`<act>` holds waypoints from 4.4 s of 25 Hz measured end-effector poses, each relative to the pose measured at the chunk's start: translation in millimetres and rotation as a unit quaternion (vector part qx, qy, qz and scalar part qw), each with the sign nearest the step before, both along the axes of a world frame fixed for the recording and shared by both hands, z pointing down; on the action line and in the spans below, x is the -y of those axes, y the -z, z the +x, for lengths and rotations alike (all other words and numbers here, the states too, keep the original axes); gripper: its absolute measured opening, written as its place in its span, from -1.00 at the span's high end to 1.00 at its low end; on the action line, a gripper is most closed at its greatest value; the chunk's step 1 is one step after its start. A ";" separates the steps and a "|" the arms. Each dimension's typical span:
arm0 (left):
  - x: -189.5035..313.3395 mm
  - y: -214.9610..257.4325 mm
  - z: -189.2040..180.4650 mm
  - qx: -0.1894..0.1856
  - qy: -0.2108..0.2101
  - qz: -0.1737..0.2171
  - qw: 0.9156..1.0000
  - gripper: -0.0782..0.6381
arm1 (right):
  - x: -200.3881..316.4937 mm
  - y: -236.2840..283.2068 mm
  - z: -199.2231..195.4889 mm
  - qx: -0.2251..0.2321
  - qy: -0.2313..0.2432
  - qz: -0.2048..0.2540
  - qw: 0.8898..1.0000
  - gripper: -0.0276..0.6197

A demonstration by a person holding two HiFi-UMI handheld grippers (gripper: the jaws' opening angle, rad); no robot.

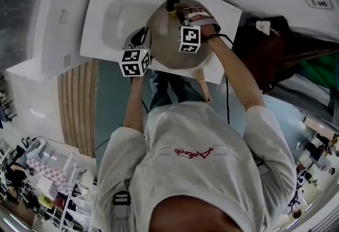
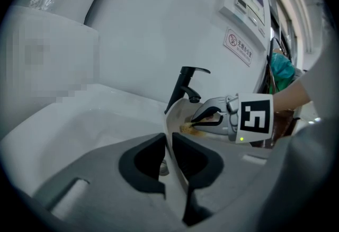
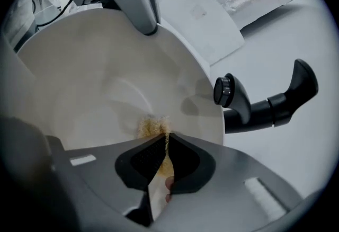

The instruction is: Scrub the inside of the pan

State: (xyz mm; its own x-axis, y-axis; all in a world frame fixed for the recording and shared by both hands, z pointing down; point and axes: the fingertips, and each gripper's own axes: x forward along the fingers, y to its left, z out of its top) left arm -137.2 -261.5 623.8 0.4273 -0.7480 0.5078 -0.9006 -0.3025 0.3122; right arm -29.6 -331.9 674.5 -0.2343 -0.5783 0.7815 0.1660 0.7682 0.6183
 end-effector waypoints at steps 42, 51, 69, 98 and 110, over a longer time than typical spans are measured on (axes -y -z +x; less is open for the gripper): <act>-0.2 0.0 0.4 -0.001 -0.002 0.003 1.000 0.66 | -151.3 -47.9 33.4 -0.056 0.056 -0.119 0.990 0.83; -0.5 0.5 0.3 0.000 -0.003 0.002 1.000 0.66 | -150.7 -43.9 30.9 -0.052 0.060 -0.116 0.990 0.83; -0.1 0.2 0.5 -0.001 -0.006 0.001 1.000 0.66 | -15.7 -9.6 33.0 -0.040 -0.004 -0.025 0.999 0.83; 0.2 -0.4 -0.3 -0.009 -0.005 0.002 1.000 0.66 | -69.7 -34.7 65.3 -0.083 0.024 -0.066 0.994 0.83; 0.9 -0.5 -0.2 -0.007 -0.002 0.003 1.000 0.66 | -121.8 -44.7 60.4 -0.093 0.070 -0.098 0.988 0.83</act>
